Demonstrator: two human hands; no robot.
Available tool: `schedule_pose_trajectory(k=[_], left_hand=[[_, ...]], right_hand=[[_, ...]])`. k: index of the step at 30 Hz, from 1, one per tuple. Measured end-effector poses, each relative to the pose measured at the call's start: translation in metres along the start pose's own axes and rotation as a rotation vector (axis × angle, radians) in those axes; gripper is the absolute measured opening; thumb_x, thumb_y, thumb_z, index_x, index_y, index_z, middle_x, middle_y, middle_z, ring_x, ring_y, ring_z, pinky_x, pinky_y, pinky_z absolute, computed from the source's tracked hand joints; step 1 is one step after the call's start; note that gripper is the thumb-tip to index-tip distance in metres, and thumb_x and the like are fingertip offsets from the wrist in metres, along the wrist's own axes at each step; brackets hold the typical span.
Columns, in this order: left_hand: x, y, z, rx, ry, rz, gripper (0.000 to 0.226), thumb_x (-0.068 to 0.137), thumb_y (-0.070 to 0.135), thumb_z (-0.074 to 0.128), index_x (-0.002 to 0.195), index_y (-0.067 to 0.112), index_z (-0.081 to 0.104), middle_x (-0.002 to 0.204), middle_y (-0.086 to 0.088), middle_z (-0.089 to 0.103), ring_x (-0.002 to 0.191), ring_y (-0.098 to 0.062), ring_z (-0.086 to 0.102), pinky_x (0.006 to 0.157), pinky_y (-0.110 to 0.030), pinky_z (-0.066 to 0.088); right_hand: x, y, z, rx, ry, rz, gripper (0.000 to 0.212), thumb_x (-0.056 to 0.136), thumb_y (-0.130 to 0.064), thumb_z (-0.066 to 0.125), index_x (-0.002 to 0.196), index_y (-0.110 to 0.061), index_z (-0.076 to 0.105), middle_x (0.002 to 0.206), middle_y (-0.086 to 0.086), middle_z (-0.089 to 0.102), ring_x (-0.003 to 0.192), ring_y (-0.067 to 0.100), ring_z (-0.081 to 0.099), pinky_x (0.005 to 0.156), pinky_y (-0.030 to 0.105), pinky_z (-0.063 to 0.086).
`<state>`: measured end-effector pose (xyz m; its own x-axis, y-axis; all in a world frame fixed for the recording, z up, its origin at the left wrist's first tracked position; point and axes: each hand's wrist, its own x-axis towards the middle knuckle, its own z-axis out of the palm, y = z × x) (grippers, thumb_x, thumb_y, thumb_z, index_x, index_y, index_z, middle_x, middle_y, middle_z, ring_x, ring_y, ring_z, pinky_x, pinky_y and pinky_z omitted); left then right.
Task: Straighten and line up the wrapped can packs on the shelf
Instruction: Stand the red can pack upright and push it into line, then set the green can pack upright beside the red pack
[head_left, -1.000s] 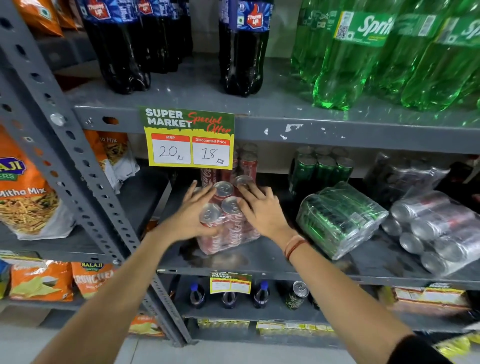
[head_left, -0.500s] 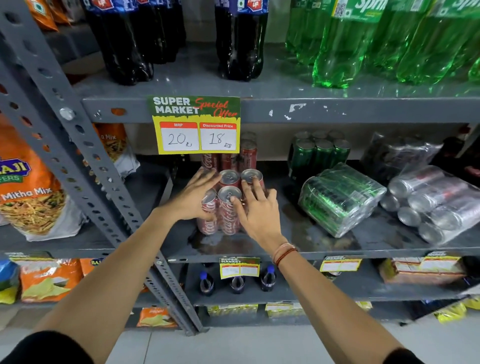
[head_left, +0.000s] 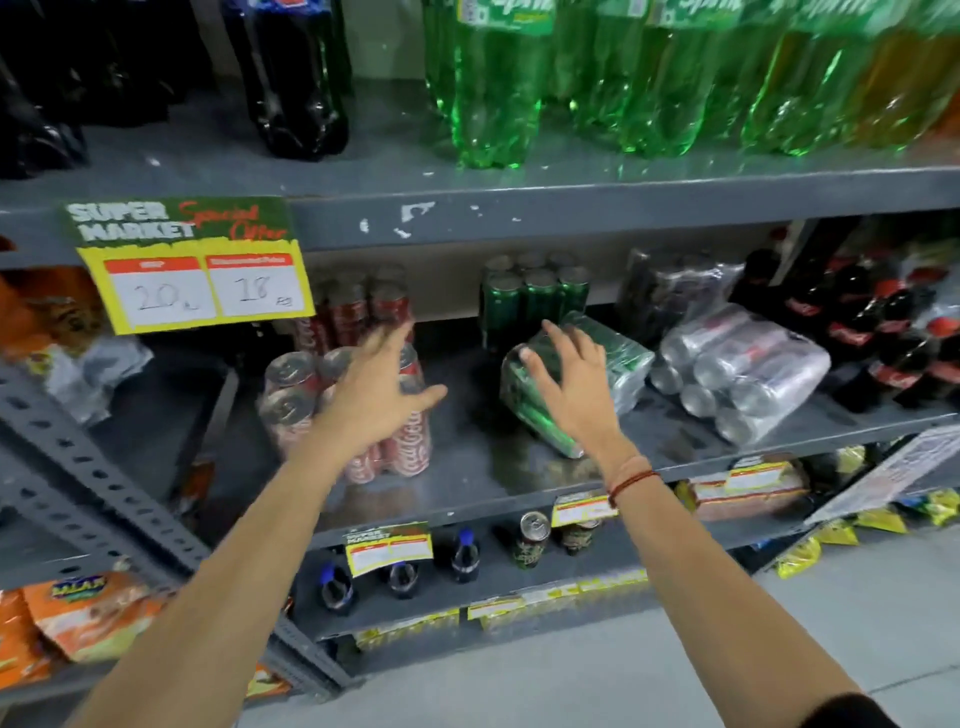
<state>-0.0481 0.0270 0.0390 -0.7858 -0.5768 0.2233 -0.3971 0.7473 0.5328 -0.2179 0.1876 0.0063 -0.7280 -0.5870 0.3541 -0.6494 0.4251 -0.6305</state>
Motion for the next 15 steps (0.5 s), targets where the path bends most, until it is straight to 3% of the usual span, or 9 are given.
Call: schedule_pose_trajectory(k=[3,7,9,11,15], left_hand=[[0.012,0.051,0.052,-0.266,-0.118,-0.112,0.097,0.075,0.044,0.071,0.148,0.019,0.012,0.156,-0.010,0.020,0.142,-0.026,0.022,0.112,-0.036,0.023],[0.023,0.087,0.115,-0.653,-0.382,-0.539,0.127,0.063,0.058,0.075,0.141,0.038,-0.023,0.159,-0.003,0.000,0.139,-0.027,0.027,0.096,-0.044,0.045],[0.028,0.096,0.135,-0.757,-0.359,-0.611,0.139,0.052,0.060,0.080,0.137,0.042,-0.029,0.159,-0.004,-0.004,0.139,-0.027,0.028,0.096,-0.050,0.047],[0.038,0.105,0.147,-0.841,-0.302,-0.669,0.148,0.044,0.060,0.083,0.135,0.043,-0.032,0.159,-0.005,0.004,0.138,-0.026,0.030,0.096,-0.053,0.046],[0.056,0.117,0.160,-0.901,-0.204,-0.794,0.158,0.037,0.053,0.088,0.133,0.040,-0.036,0.154,-0.004,0.023,0.134,-0.027,0.037,0.091,-0.054,0.049]], right_hand=[[0.023,0.040,-0.027,-0.099,-0.046,0.058,0.065,0.088,-0.053,0.054,0.141,-0.018,0.041,0.146,0.020,0.036,0.133,0.037,0.029,0.109,0.043,0.025],[0.045,0.092,-0.050,-0.078,-0.249,0.173,0.082,0.080,-0.065,0.056,0.148,-0.031,0.023,0.154,0.017,0.022,0.141,0.038,0.016,0.113,0.055,0.023],[0.054,0.115,-0.053,-0.036,-0.356,0.204,0.090,0.075,-0.069,0.059,0.148,-0.038,0.015,0.156,0.017,0.017,0.144,0.037,0.012,0.114,0.056,0.021],[0.067,0.130,-0.054,0.016,-0.475,0.219,0.100,0.067,-0.073,0.062,0.147,-0.041,0.012,0.156,0.015,0.019,0.145,0.033,0.011,0.116,0.053,0.020],[0.104,0.139,-0.055,0.101,-0.672,0.276,0.118,0.049,-0.079,0.069,0.147,-0.034,0.021,0.150,0.001,0.039,0.139,0.022,0.034,0.113,0.037,0.029]])
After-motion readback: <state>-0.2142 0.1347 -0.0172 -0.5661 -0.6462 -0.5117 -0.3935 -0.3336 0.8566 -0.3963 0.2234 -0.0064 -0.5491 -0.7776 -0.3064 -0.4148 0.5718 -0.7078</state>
